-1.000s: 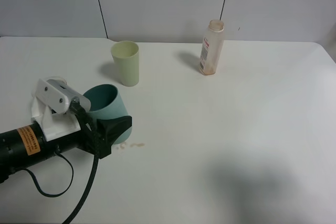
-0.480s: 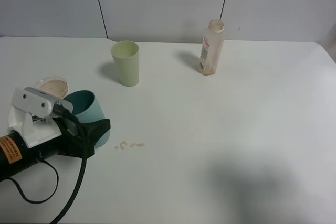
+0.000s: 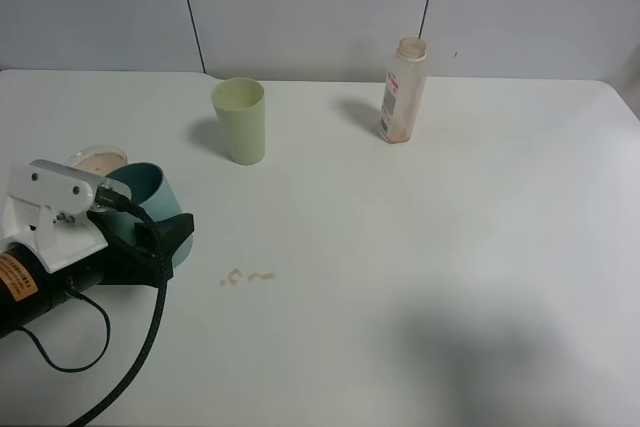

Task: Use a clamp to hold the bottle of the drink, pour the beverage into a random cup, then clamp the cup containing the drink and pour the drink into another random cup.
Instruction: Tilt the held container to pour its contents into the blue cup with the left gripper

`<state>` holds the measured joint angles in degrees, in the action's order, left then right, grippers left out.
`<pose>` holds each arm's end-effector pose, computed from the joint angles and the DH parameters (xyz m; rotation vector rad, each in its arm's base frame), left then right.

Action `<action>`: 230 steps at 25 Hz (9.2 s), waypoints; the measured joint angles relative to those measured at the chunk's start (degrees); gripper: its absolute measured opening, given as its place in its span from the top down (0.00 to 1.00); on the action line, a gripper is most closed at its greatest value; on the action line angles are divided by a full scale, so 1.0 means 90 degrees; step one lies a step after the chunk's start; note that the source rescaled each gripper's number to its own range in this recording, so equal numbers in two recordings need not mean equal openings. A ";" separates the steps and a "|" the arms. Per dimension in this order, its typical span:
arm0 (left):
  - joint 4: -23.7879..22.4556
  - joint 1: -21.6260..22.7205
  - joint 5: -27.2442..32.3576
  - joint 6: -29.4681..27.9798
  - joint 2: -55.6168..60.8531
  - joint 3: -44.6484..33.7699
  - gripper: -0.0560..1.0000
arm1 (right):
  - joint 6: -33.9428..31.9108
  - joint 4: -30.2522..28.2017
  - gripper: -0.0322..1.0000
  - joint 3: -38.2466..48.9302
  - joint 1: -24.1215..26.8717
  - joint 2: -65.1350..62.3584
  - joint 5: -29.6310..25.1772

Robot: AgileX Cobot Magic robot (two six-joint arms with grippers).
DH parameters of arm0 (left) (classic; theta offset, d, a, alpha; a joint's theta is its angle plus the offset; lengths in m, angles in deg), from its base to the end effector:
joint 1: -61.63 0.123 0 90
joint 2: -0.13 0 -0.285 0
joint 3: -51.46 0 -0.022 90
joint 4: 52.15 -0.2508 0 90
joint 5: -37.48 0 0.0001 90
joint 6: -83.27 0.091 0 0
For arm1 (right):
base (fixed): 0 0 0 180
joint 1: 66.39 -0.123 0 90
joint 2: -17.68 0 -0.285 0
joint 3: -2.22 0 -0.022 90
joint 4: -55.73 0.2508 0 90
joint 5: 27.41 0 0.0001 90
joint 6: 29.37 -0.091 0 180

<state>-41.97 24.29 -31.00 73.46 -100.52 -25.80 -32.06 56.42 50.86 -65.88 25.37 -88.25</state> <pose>0.1428 -0.0902 0.1228 0.2876 1.9137 -0.4399 -0.0050 0.0010 0.2769 0.0565 2.0444 0.0382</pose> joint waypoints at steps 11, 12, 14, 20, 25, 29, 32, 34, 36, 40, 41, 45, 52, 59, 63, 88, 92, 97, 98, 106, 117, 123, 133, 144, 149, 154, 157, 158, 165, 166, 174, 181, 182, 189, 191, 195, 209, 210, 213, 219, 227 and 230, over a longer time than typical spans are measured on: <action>-0.0134 0.0000 0.0000 0.0000 0.0507 -0.0005 0.94 | 0.0000 0.0000 0.00 0.0000 0.0000 0.0000 0.0000; -0.0134 0.0000 0.0000 0.0000 0.0569 -0.0005 0.94 | 0.0000 0.0000 0.00 0.0000 0.0000 0.0000 0.0000; -0.0127 0.0000 0.0000 0.0021 0.0732 -0.0005 0.94 | 0.0000 0.0000 0.00 0.0000 0.0000 0.0000 0.0000; 0.0388 0.0000 0.0000 0.0479 0.1404 -0.0012 0.94 | 0.0000 0.0000 0.00 0.0000 0.0000 0.0000 0.0000; 0.0910 0.0007 0.0000 0.1137 0.1837 -0.0018 0.94 | 0.0000 0.0000 0.00 0.0000 0.0000 0.0000 0.0000; 0.1056 0.0344 0.0000 0.1626 0.2138 -0.0023 0.94 | 0.0000 0.0000 0.00 0.0000 0.0000 0.0000 0.0000; 0.1024 0.0892 0.0000 0.1714 0.2314 -0.0023 0.94 | 0.0000 0.0000 0.00 0.0000 0.0000 0.0000 0.0000; 0.0854 0.1337 0.0000 0.1721 0.2401 -0.0023 0.94 | 0.0000 0.0000 0.00 0.0000 0.0000 0.0000 0.0000; 0.0554 0.1865 0.0000 0.1735 0.2486 -0.0023 0.94 | 0.0000 0.0000 0.00 0.0000 0.0000 0.0000 0.0000; -0.0466 0.3185 0.0000 0.1672 0.2592 -0.0023 0.94 | 0.0000 0.0000 0.00 0.0000 0.0000 0.0000 0.0000; -0.0779 0.3560 0.0000 0.1589 0.2594 -0.0016 0.94 | 0.0000 0.0000 0.00 0.0000 0.0000 0.0000 0.0000; -0.2130 0.5122 0.0000 0.1142 0.2594 0.0059 0.94 | 0.0000 0.0000 0.00 0.0000 0.0000 0.0000 0.0000; -0.4909 0.7757 0.0002 0.0017 0.2594 0.0583 0.94 | 0.0000 0.0000 0.00 0.0000 0.0000 0.0000 0.0000; -0.6807 0.9000 0.0535 -0.1196 0.2605 0.1282 0.94 | 0.0000 0.0000 0.00 0.0000 0.0000 0.0000 0.0000; -0.7053 0.9034 0.1190 -0.1482 0.2605 0.1460 0.94 | 0.0000 0.0000 0.00 0.0000 0.0000 0.0000 0.0000; -0.5073 0.8335 0.4040 -0.0241 0.2605 0.1465 0.94 | 0.0000 0.0000 0.00 0.0000 0.0000 0.0000 0.0000; -0.3902 0.7340 0.4736 0.1235 0.2605 0.1465 0.94 | 0.0000 0.0000 0.00 0.0000 0.0000 0.0000 0.0000; -0.3386 0.6870 0.4905 0.2000 0.2605 0.1465 0.94 | 0.0000 0.0000 0.00 0.0000 0.0000 0.0000 0.0000; -0.3359 0.6870 0.4905 0.2030 0.2605 0.1465 0.94 | 0.0000 0.0000 0.00 0.0000 0.0000 0.0000 0.0000; -0.3130 0.6816 0.4936 0.2320 0.2605 0.1465 0.94 | 0.0000 0.0000 0.00 0.0000 0.0000 0.0000 0.0000; -0.2004 0.5763 0.4965 0.4020 0.2605 0.1465 0.94 | 0.0000 0.0000 0.00 0.0000 0.0000 0.0000 0.0000; -0.2338 0.5707 0.5472 0.4049 0.2320 0.2046 0.94 | 0.0000 0.0000 0.00 0.0000 0.0000 0.0000 0.0000; -0.2771 0.5211 0.5848 0.4147 0.1575 0.2715 0.94 | 0.0000 0.0000 0.00 0.0000 0.0000 0.0000 0.0000; -0.3295 0.5178 0.5957 0.4399 0.1418 0.2787 0.94 | 0.0000 0.0000 0.00 0.0000 0.0000 0.0000 0.0000; -0.3634 0.5178 0.5957 0.4404 0.1418 0.2787 0.94 | 0.0000 0.0000 0.00 0.0000 0.0000 0.0000 0.0000; -0.3988 0.5178 0.5957 0.4404 0.1418 0.2787 0.94 | 0.0000 0.0000 0.00 0.0000 0.0000 0.0000 0.0000; -0.4197 0.5178 0.5957 0.4406 0.1418 0.2787 0.94 | 0.0000 0.0000 0.00 0.0000 0.0000 0.0000 0.0000; -0.4250 0.5178 0.5957 0.4412 0.1418 0.2787 0.94 | 0.0000 0.0000 0.00 0.0000 0.0000 0.0000 0.0000; -0.4453 0.5178 0.6004 0.4576 0.1418 0.2787 0.94 | 0.0000 0.0000 0.00 0.0000 0.0000 0.0000 0.0000; -0.4461 0.5178 0.6019 0.4582 0.1418 0.2810 0.94 | 0.0000 0.0000 0.00 0.0000 0.0000 0.0000 0.0000; -0.4635 0.5178 0.6299 0.4612 0.1413 0.3177 0.94 | 0.0000 0.0000 0.00 0.0000 0.0000 0.0000 0.0000; -0.4915 0.5178 0.6499 0.4619 0.1413 0.3201 0.94 | 0.0000 0.0000 0.00 0.0000 0.0000 0.0000 0.0000; -0.4984 0.5178 0.6505 0.4619 0.1413 0.3201 0.94 | 0.0000 0.0000 0.00 0.0000 0.0000 0.0000 0.0000; -0.5346 0.5178 0.6512 0.4632 0.1413 0.3207 0.94 | 0.0000 0.0000 0.00 0.0000 0.0000 0.0000 0.0000; -0.5450 0.5178 0.6512 0.4637 0.1413 0.3207 0.94 | 0.0000 0.0000 0.00 0.0000 0.0000 0.0000 0.0000; -0.5608 0.5178 0.6518 0.4643 0.1413 0.3207 0.94 | 0.0000 0.0000 0.00 0.0000 0.0000 0.0000 0.0000; -0.5908 0.4957 0.6518 0.4644 0.1413 0.3207 0.94 | 0.0000 0.0000 0.00 0.0000 0.0000 0.0000 0.0000; -0.5929 0.4957 0.6518 0.4644 0.1413 0.3207 0.94 | 0.0000 0.0000 0.00 0.0000 0.0000 0.0000 0.0000; -0.6060 0.4957 0.6523 0.4644 0.1413 0.3207 0.94 | 0.0000 0.0000 0.00 0.0000 0.0000 0.0000 0.0000; -0.6276 0.4957 0.6523 0.4663 0.1413 0.3207 0.94 | 0.0000 0.0000 0.00 0.0000 0.0000 0.0000 0.0000; -0.6585 0.4957 0.6517 0.4684 0.1413 0.3207 0.94 | 0.0000 0.0000 0.00 0.0000 0.0000 0.0000 0.0000; -0.6627 0.4957 0.6517 0.4684 0.1413 0.3207 0.94 | 0.0000 0.0000 0.00 0.0000 0.0000 0.0000 0.0000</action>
<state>-101.61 68.90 27.65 115.62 -87.80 3.06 -32.06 56.42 50.86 -65.88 25.37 -88.25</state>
